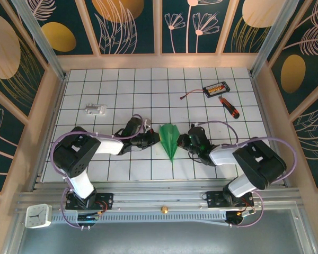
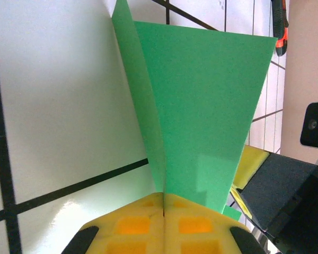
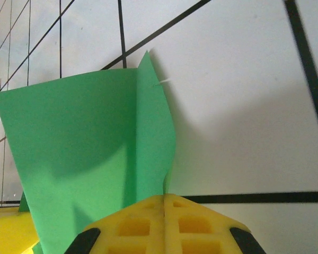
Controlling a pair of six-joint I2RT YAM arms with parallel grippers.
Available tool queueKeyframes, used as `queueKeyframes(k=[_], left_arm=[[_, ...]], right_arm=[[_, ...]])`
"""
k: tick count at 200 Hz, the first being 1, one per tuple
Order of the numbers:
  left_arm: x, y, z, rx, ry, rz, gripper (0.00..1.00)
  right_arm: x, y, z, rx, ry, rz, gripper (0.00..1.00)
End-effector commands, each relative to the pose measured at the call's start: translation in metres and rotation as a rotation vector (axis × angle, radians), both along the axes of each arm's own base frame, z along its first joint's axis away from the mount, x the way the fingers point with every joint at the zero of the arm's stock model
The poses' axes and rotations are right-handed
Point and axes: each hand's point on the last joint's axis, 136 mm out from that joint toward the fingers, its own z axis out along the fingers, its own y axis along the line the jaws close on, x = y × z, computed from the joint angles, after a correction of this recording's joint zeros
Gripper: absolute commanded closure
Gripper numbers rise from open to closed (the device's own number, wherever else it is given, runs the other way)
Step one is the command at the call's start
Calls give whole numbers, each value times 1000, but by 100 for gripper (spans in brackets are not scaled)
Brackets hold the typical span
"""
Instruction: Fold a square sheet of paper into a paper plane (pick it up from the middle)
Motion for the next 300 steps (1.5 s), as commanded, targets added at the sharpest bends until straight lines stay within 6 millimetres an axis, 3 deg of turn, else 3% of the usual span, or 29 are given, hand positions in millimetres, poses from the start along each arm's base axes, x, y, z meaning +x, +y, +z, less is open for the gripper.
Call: queueKeyframes(k=[1,66,111,114,155,193,220,262,300], left_arm=[[1,14,-5,48,-8,19,100],[2,15,-8,58,-3,11,97],[0,13,-3,29,-8,6,78],[1,12,7,14,-26,7,77],[-2,17,14,28,-54,6,61],[3,26,24,78,-124,21,53],[3,27,25,85,-127,23,53],[6,41,26,163,-160,54,50],[8,59,26,217,-191,104,46]], right_arm=[[10,8,3,5,-25,0,100],[13,20,3,19,-28,54,94],[14,17,18,-2,-60,85,79],[14,16,19,-7,-63,85,78],[12,-3,30,-90,-85,65,63],[7,-13,44,-165,-121,79,58],[4,3,46,-178,-127,136,55],[-5,49,53,-153,-171,297,48],[1,63,33,-269,-128,338,47]])
